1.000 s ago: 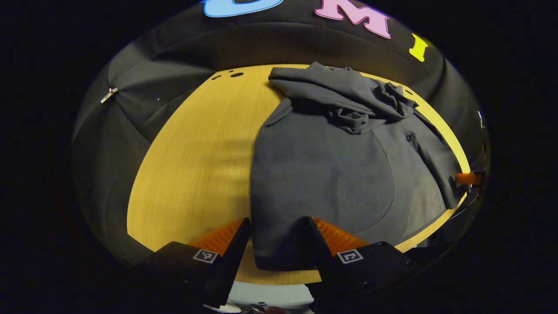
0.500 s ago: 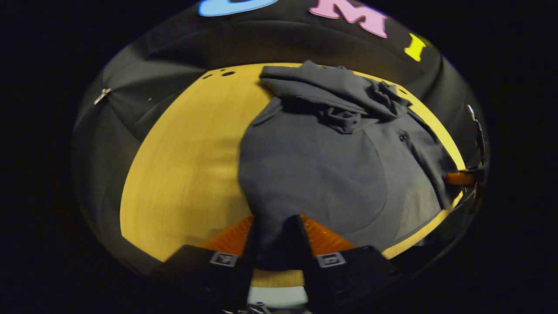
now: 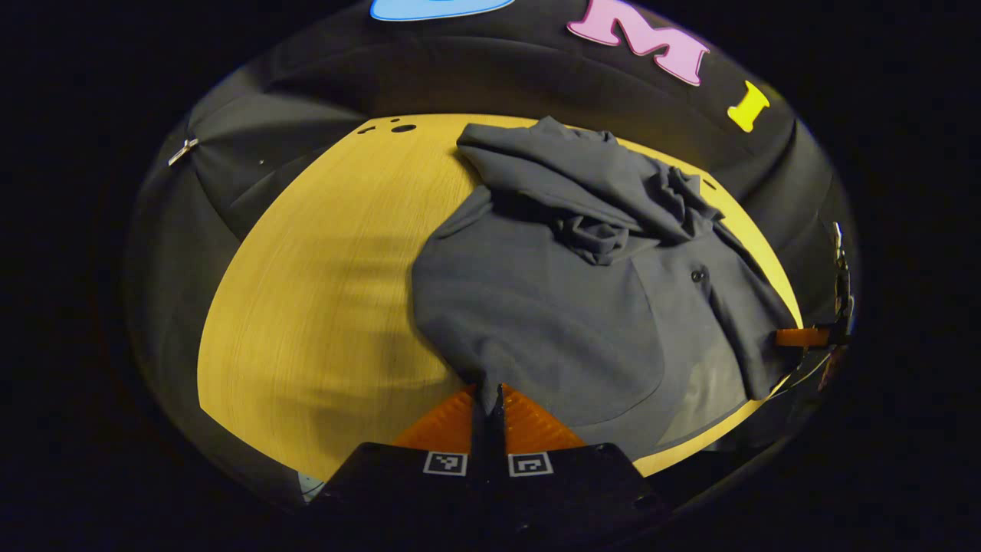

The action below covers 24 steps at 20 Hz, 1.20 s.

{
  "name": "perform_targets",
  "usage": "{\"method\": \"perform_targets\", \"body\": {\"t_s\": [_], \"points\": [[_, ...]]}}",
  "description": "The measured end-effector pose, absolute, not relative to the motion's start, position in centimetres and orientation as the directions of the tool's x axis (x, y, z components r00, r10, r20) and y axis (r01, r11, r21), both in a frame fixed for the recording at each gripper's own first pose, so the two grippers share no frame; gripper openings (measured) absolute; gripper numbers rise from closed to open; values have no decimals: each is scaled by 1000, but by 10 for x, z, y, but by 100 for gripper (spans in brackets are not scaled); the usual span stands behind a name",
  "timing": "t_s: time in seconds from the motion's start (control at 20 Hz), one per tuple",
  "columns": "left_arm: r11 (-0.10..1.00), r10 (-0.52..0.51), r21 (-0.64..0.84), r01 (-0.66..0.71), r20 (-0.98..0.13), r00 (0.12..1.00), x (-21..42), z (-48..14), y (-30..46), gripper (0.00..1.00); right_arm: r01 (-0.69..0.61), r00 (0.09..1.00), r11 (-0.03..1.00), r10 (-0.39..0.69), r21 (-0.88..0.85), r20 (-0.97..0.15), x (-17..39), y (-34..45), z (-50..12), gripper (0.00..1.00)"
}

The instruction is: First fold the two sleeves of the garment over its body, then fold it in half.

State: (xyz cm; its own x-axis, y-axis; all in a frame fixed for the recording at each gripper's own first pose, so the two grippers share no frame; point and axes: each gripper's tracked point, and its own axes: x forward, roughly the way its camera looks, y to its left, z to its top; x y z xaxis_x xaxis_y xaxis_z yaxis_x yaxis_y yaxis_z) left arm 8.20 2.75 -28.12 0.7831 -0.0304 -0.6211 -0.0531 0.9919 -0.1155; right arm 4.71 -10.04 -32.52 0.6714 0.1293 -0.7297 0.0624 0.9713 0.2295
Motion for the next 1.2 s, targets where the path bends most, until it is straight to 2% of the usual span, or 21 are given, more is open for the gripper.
{"method": "perform_targets", "body": {"t_s": [0.45, 0.5, 0.55, 0.7, 0.95, 1.2], "points": [[969, -90, -246, -29, -461, 883, 95, -170, 32, 6, 49, 795, 946, 158, 321, -586, 81, -92, -235, 5], [969, -92, -246, -21, -437, 895, 102, -156, 33, 2, 48, 811, 942, 157, 331, -564, 89, -92, -222, 5], [971, -93, -241, -11, -415, 905, 110, -145, 35, 6, 43, 826, 940, 157, 339, -541, 97, -93, -209, 5], [972, -98, -236, 9, -367, 925, 130, -114, 38, 6, 22, 859, 945, 149, 326, -489, 121, -96, -179, 5], [979, -92, -203, 28, -313, 945, 172, -81, 40, 5, 41, 841, 923, 174, 381, -512, 159, -92, -157, 5], [984, -66, -176, 14, -296, 953, 203, -64, 49, 5, 55, 853, 892, 192, 448, -486, 201, -92, -138, 5]]}}
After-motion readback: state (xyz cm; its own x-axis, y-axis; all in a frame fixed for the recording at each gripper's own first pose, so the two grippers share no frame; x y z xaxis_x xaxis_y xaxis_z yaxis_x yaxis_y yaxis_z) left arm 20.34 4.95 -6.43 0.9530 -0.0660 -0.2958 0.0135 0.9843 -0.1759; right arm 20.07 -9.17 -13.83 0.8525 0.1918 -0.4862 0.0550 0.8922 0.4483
